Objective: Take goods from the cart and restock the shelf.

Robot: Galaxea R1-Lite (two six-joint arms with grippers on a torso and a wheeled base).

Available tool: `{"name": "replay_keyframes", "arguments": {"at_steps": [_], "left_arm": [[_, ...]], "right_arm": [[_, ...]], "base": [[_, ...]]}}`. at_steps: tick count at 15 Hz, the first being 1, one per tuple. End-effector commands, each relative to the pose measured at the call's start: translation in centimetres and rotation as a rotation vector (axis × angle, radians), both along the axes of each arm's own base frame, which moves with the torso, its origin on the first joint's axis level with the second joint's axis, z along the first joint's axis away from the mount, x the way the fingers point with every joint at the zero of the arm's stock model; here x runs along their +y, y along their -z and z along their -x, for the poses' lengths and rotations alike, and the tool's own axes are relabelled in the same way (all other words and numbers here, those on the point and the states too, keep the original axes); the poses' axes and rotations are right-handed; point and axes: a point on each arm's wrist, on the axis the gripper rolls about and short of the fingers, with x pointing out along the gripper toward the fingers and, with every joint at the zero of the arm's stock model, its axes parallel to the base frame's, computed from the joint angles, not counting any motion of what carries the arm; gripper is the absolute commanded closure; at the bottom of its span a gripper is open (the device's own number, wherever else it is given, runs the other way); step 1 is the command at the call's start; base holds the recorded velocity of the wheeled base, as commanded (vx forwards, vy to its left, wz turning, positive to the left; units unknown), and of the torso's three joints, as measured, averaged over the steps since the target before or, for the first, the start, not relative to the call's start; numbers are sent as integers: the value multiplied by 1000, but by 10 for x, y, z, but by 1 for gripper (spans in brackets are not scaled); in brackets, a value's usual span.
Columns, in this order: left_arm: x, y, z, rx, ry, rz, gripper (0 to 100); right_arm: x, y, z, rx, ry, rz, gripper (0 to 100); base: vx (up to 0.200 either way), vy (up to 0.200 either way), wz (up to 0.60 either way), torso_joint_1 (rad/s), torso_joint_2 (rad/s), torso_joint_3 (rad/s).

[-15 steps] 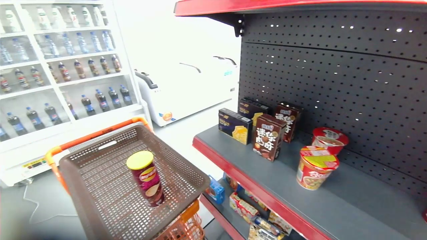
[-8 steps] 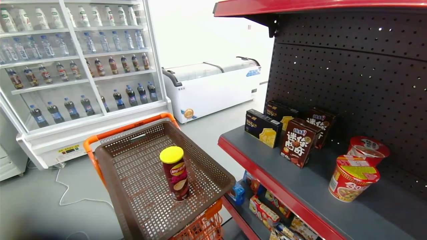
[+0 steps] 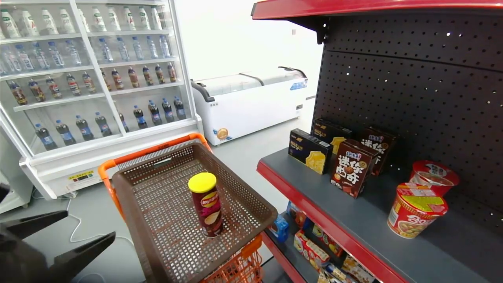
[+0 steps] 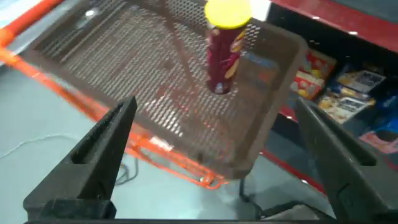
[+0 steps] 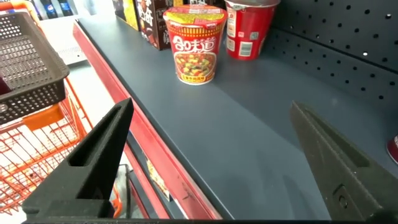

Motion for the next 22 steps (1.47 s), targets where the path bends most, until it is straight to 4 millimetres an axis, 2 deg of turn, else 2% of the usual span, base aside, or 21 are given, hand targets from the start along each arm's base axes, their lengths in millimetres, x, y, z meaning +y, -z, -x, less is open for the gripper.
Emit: {"name": "replay_keyframes", "arguments": {"at_steps": [1,2,3,8,14,20,22], "left_arm": [[-6,43,-54,130,134,54,0],[-6,49,-60,117,143,58,0],[-7,63,-70,102,151,59,0],[-8,100,-89,129,157,50,0],[-18,143,-130,105,197,44,0],[-32,167,-157,105,239,44,0],[-35,175,-182,72,244,41,0]], "right_arm": [[0,0,0,0,0,1,0],[0,0,0,0,0,1,0],[0,0,0,0,0,1,0],[0,0,0,0,0,1,0],[0,0,0,0,0,1,0],[0,0,0,0,0,1,0],[0,0,0,0,0,1,0]], "base": [[0,0,0,0,0,0],[0,0,0,0,0,0],[0,0,0,0,0,0],[0,0,0,0,0,0],[0,0,0,0,0,0],[0,0,0,0,0,0],[0,0,0,0,0,0]]}}
